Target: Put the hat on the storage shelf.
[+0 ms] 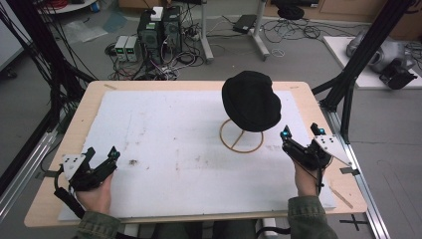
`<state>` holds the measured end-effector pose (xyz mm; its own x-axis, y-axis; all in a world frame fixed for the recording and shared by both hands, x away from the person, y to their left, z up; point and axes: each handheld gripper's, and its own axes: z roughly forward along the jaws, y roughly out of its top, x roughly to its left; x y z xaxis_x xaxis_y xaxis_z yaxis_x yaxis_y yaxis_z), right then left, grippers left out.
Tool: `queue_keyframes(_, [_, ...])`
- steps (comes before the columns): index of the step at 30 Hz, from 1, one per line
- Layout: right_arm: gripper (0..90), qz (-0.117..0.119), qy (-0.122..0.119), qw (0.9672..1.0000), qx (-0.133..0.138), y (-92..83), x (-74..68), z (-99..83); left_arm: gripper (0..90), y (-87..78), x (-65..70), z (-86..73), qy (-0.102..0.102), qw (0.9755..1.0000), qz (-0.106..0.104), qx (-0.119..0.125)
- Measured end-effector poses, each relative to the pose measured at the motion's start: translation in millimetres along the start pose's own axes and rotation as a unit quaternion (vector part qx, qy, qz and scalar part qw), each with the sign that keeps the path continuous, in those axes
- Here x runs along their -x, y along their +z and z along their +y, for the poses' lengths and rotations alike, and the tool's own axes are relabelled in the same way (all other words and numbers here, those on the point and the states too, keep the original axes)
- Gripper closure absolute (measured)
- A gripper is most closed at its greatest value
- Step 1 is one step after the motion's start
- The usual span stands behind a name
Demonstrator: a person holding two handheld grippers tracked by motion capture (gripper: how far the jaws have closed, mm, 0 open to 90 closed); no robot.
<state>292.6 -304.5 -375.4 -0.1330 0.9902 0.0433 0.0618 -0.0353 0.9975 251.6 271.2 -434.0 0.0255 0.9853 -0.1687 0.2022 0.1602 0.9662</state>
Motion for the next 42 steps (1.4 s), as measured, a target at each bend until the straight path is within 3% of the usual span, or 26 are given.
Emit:
queue_keyframes(29, [10.9,-0.011,0.004,0.9996,-0.024,-2.1,12.5,-43.0,24.5,0.4,-2.0,-0.9,0.000,1.0000,0.004,-0.003])
queue_keyframes(42, [10.8,-0.029,-0.028,0.9982,-0.044,0.5,17.3,-59.2,24.5,1.1,-2.9,-3.4,0.002,1.0000,0.004,-0.007])
